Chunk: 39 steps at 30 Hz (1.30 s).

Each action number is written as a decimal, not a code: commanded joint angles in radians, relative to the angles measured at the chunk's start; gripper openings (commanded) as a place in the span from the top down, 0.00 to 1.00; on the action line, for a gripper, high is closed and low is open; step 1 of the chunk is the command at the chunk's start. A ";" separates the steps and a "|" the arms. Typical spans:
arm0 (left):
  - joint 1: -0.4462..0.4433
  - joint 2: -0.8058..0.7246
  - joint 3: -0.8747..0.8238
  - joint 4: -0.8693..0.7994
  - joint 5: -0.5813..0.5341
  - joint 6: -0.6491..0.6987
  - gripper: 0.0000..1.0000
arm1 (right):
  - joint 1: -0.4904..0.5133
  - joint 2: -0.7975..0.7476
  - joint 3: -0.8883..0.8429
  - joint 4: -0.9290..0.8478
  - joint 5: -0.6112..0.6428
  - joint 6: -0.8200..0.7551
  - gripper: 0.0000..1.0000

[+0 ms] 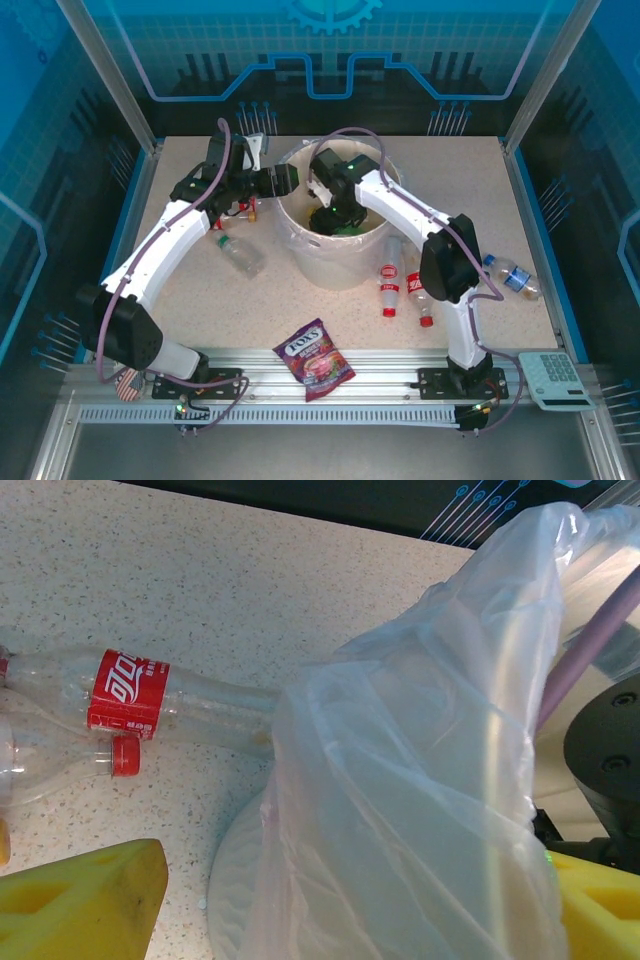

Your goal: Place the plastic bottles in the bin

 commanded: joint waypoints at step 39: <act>0.010 -0.004 -0.057 -0.056 -0.033 0.056 0.15 | -0.643 -0.724 -0.651 0.057 0.324 -0.033 0.00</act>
